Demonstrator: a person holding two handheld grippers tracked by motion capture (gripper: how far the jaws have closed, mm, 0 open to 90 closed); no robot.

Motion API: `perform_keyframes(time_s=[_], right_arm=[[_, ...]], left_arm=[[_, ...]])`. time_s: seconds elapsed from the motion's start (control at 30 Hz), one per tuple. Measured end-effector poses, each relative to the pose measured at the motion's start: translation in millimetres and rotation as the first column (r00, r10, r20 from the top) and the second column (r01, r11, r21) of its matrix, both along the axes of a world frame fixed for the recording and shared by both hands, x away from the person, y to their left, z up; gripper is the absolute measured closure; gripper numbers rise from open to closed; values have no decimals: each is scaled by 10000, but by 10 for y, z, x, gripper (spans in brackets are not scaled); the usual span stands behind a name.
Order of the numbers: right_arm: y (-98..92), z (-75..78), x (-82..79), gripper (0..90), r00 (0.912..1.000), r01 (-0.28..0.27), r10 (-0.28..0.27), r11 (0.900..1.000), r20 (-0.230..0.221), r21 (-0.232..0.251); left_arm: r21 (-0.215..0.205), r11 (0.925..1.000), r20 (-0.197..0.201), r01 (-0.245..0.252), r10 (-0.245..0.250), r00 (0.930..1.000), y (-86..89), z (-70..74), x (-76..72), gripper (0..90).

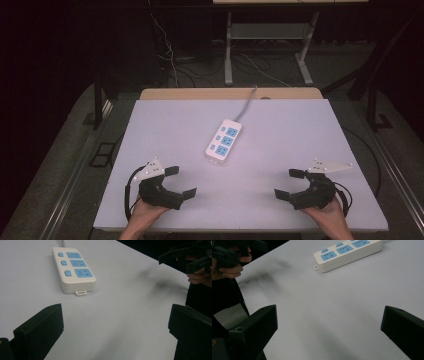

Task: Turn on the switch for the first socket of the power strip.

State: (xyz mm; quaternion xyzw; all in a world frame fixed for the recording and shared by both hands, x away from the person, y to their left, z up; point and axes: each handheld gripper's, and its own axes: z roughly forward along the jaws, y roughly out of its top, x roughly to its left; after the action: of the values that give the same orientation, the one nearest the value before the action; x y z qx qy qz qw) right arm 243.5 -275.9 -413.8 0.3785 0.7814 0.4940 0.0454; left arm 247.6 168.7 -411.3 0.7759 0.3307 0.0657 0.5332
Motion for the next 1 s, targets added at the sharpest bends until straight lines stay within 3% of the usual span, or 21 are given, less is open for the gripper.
perform_keyframes(time_s=[0.63, 1.0], right_arm=[[-22, -13, 9, 4, 10000, 3, -3, 10000, -90, -61], [-2, -29, 15, 4, 9998, -145, 142, 9997, -158, -207]], left_arm=[[134, 9999, -34, 89, -89, 10000, -3, 7, -3, 0], [512, 9980, -156, 367, -359, 9992, -33, 36, 6, 0]])
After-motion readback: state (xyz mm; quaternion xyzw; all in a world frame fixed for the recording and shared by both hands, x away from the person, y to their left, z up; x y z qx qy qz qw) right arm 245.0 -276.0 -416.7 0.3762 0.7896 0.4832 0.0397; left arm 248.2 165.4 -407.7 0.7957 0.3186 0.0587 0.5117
